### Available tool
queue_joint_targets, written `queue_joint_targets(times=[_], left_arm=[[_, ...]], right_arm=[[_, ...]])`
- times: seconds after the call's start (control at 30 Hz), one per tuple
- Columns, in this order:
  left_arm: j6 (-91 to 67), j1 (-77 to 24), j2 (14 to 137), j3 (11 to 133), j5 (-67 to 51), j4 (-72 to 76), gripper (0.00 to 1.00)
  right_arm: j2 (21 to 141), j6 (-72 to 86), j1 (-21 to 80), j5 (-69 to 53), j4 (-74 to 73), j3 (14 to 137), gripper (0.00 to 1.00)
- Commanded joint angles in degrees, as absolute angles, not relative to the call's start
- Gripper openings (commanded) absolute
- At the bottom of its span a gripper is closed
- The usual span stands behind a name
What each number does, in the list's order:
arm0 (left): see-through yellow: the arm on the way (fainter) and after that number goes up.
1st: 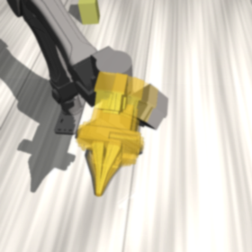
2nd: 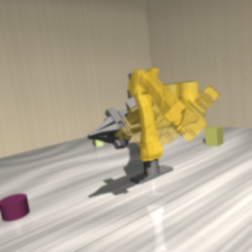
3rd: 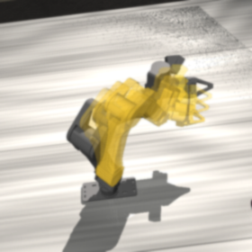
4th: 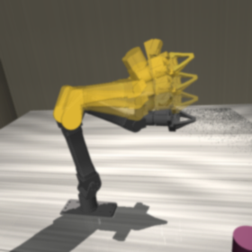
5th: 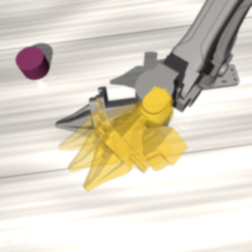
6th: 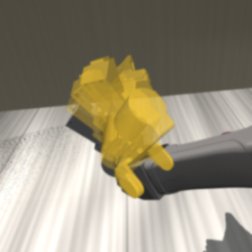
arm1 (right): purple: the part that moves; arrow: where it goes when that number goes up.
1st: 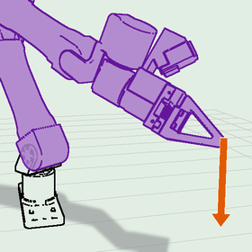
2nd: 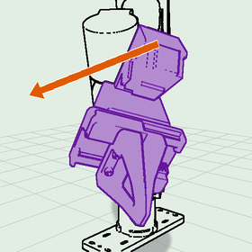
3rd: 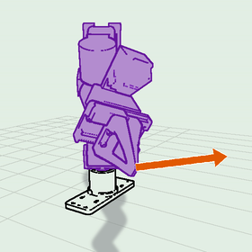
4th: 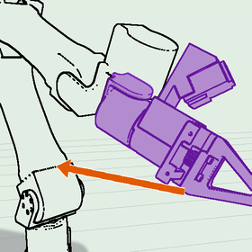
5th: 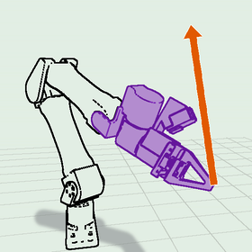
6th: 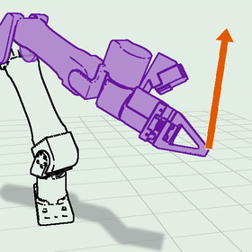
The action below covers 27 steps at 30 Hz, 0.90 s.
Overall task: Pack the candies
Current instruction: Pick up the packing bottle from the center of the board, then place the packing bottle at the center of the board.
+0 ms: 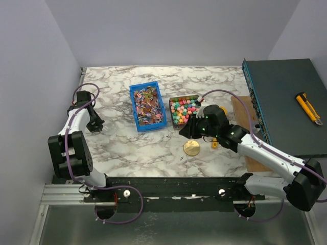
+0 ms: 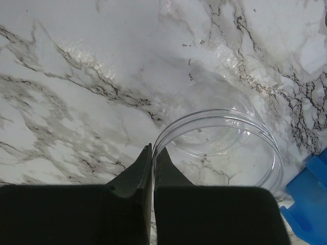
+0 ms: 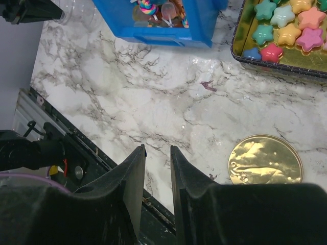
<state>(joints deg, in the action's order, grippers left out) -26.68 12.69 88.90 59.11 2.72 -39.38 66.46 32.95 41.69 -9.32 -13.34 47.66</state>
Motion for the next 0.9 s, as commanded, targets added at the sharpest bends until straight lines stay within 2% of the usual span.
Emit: queue_joint_targets(times=[0.0, 0.3, 0.6, 0.87], left_arm=[[-25.5, 12.47, 84.81, 58.12, 1.33, -39.37, 0.0], [-24.78, 6.84, 74.93, 56.72, 0.73, -42.24, 0.0], [-26.25, 0.21, 59.6, 54.05, 0.09, -47.84, 0.0], [-29.16, -11.87, 51.84, 54.15, -1.98, -52.56, 0.0]], right_arm=[[64.49, 32.65, 42.06, -9.69, -14.49, 46.44, 0.3], [62.28, 32.03, 42.02, -8.5, -16.11, 45.87, 0.3], [61.3, 32.17, 42.02, -7.51, -16.08, 44.58, 0.3], [60.77, 31.35, 42.05, -4.96, -17.4, 44.6, 0.3]])
